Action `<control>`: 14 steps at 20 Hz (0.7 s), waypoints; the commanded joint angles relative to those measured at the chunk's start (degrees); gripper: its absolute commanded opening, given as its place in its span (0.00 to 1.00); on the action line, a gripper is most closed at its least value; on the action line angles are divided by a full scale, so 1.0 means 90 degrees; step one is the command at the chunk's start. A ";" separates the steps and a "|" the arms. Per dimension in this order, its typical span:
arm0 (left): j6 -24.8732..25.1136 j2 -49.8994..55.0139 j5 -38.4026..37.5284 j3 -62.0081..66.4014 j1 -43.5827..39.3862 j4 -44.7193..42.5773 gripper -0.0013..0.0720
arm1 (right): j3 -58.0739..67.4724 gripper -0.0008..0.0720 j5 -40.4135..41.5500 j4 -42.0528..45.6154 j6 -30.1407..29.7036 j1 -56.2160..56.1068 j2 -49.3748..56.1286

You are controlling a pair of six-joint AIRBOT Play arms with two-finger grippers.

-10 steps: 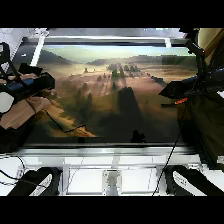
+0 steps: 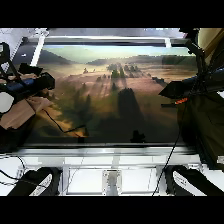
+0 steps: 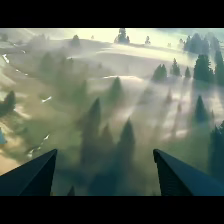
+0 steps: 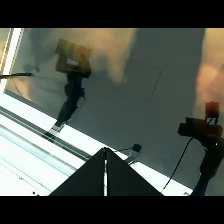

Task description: Fold the clothes and pants, and hang the long-sleeved shirts on hangers.

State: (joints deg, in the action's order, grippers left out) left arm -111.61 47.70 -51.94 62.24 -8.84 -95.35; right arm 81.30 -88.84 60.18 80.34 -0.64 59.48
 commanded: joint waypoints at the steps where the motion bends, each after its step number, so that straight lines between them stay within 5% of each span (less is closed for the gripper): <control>1: 0.0002 -0.0002 0.0002 0.0000 0.0002 0.0000 0.99 | 0.0002 0.06 0.0138 0.0005 -0.0012 -0.0007 -0.0005; 6: 0.0019 0.0187 0.0357 -0.0002 0.0005 -0.0046 0.99 | 0.0002 0.06 0.0265 0.0017 -0.0049 -0.0007 -0.0002; 11: 0.0335 0.0831 0.0442 -0.0002 0.0590 -0.3121 0.99 | -0.0012 0.06 0.0556 0.0017 -0.0049 -0.0012 0.0049; 14: 0.0325 0.1615 0.0478 -0.0002 0.1741 -0.3393 0.99 | -0.0017 0.06 0.0843 0.0012 -0.0044 -0.0012 0.0117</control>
State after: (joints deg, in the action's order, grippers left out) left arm -109.12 57.12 -48.03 62.22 -0.19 -118.08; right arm 81.19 -83.77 60.34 79.94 -0.69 60.07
